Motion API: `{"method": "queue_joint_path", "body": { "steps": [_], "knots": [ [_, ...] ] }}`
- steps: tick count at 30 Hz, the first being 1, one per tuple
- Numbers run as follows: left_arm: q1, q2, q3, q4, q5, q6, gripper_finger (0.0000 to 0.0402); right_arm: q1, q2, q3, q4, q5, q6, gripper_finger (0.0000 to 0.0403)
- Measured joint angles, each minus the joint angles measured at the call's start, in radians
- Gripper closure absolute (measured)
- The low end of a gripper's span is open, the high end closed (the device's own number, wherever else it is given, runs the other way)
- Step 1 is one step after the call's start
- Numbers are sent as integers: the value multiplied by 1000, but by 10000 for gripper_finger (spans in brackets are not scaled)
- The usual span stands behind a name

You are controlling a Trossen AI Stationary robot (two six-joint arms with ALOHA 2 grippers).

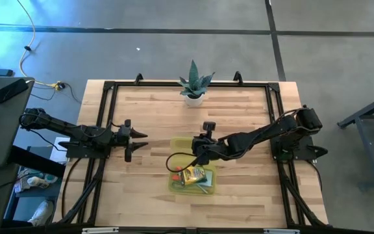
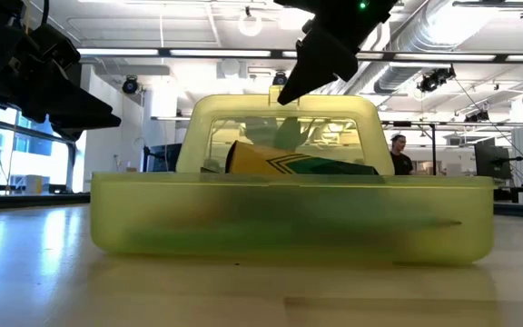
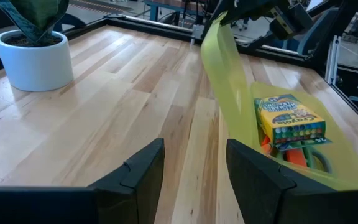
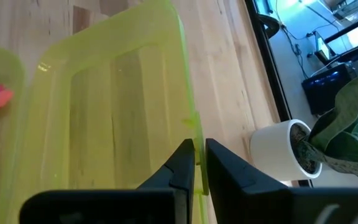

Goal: Pack school essentials
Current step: Close the yellow supply box

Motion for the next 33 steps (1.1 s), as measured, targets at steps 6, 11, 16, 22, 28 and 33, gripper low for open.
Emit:
{"method": "queue_joint_path", "body": {
  "steps": [6, 11, 16, 22, 28, 33],
  "knots": [
    [0, 0, 0, 13, -7, 10, 241, 0, 0, 0, 0, 1, -9, 377],
    [0, 0, 0, 25, 4, 68, 241, 0, 0, 0, 0, 1, -17, 377],
    [0, 0, 0, 20, 5, 42, 241, 0, 0, 0, 1, 1, -17, 377],
    [0, 0, 0, 21, -10, 59, 241, 0, 0, 0, 1, 1, -17, 377],
    [0, 0, 0, 50, -52, 45, 241, 0, 0, 0, 1, 1, -17, 377],
    [0, 0, 0, 93, -53, 48, 241, 0, 0, 0, 2, 1, -17, 377]
  ]
}}
